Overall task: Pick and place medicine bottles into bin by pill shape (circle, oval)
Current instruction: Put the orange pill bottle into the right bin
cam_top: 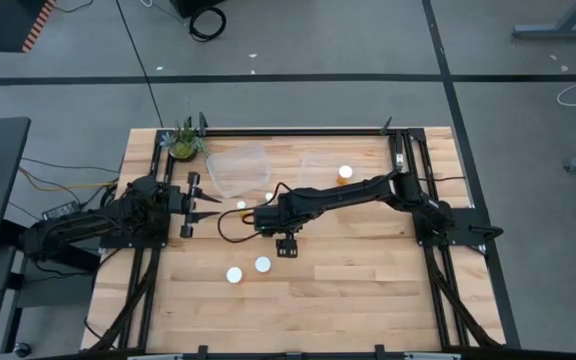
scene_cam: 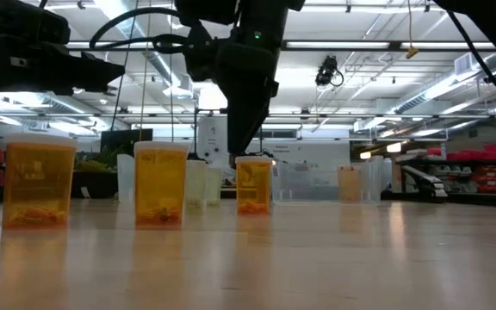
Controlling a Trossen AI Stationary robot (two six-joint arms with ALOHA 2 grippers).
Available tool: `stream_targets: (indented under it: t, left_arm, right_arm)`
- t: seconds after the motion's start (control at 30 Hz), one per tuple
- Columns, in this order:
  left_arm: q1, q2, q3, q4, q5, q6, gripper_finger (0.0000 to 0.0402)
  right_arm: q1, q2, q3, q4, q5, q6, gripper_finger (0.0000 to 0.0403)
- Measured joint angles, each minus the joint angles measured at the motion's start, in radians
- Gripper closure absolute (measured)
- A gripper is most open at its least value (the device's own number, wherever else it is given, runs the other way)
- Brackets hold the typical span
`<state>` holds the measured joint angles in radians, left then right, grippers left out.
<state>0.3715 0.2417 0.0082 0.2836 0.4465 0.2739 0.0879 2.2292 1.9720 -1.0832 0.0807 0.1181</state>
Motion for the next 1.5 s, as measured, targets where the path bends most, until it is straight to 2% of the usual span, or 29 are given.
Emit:
stream_targets:
  t: [0.23, 0.5, 0.7, 0.97, 1.13, 1.5]
  left_arm:
    - [0.0, 0.0, 0.0, -0.003, 0.0, 0.0, 0.0261]
    - [0.0, 0.0, 0.0, -0.003, 0.0, 0.0, 0.0253]
    - [0.0, 0.0, 0.0, -0.003, 0.0, 0.0, 0.0261]
    - [0.0, 0.0, 0.0, -0.003, 0.0, 0.0, 0.0261]
    - [0.0, 0.0, 0.0, -0.003, 0.0, 0.0, 0.0255]
    - [0.0, 0.0, 0.0, -0.003, 0.0, 0.0, 0.0263]
  right_arm:
    - [0.0, 0.0, -0.017, 0.006, 0.0, 0.009, 0.007]
    - [-0.002, 0.0, -0.124, 0.071, 0.0, 0.009, 0.0075]
    - [-0.005, 0.0, -0.132, 0.08, 0.038, 0.01, 0.0108]
    - [-0.022, -0.002, -0.132, 0.077, 0.02, 0.013, 0.0168]
    - [-0.032, -0.005, -0.097, -0.019, 0.013, 0.012, 0.0186]
    - [-0.068, -0.007, 0.02, -0.199, 0.055, -0.008, 0.0184]
